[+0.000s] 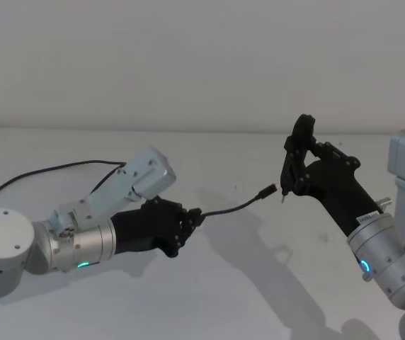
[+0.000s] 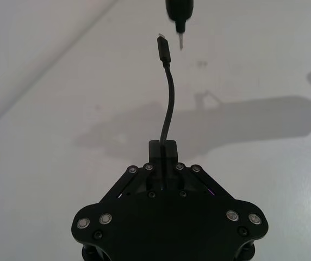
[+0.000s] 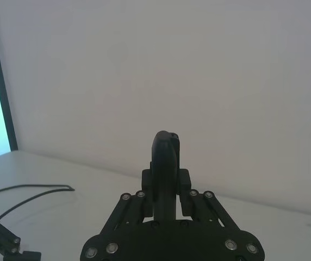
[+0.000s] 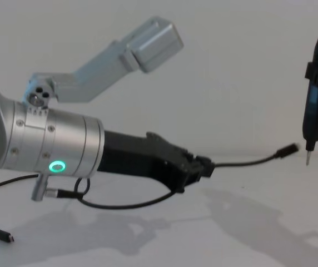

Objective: Pick up the data cable with the one hand.

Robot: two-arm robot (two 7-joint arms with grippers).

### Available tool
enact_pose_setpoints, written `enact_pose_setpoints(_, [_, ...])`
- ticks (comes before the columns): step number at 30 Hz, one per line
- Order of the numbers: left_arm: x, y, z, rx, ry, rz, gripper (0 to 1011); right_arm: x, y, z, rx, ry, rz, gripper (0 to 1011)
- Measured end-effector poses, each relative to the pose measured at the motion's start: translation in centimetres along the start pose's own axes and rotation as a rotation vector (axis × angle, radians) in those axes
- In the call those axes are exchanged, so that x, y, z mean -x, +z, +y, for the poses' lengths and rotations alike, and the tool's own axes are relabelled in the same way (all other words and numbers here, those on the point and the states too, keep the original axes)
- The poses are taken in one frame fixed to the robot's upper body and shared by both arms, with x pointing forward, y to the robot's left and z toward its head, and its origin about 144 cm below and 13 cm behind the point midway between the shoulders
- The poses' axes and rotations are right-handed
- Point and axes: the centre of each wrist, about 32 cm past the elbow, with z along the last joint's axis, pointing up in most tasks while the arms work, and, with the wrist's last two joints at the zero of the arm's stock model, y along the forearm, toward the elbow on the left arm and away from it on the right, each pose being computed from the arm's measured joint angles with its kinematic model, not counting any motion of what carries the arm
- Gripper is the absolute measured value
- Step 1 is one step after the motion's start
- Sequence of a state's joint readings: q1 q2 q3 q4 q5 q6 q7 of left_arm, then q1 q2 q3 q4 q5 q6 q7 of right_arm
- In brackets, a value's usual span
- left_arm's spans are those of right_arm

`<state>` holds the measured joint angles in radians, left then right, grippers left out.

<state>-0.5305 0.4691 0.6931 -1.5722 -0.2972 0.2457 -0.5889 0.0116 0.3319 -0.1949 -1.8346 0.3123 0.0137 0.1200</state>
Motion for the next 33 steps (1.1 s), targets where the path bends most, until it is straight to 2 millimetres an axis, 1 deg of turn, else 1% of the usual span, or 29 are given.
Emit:
enact_pose_setpoints(12, [0.0, 1.0, 0.5, 0.081, 0.012, -0.038, 48, -0.3, 0.9, 0.3, -0.045, 0.0, -0.002, 275])
enact_pose_setpoints(20, [0.0, 1.3, 0.6, 0.104, 0.016, -0.049, 48, -0.6, 2.2, 0.3, -0.094, -0.002, -0.024, 275])
enact_pose_setpoints(28, [-0.1, 1.4, 0.7, 0.117, 0.018, -0.056, 48, -0.6, 3.9, -0.2, -0.139, -0.002, -0.046, 275])
enact_pose_setpoints(33, [-0.1, 1.5, 0.8, 0.122, 0.019, -0.058, 48, -0.5, 4.5, -0.4, -0.151, 0.004, -0.052, 275])
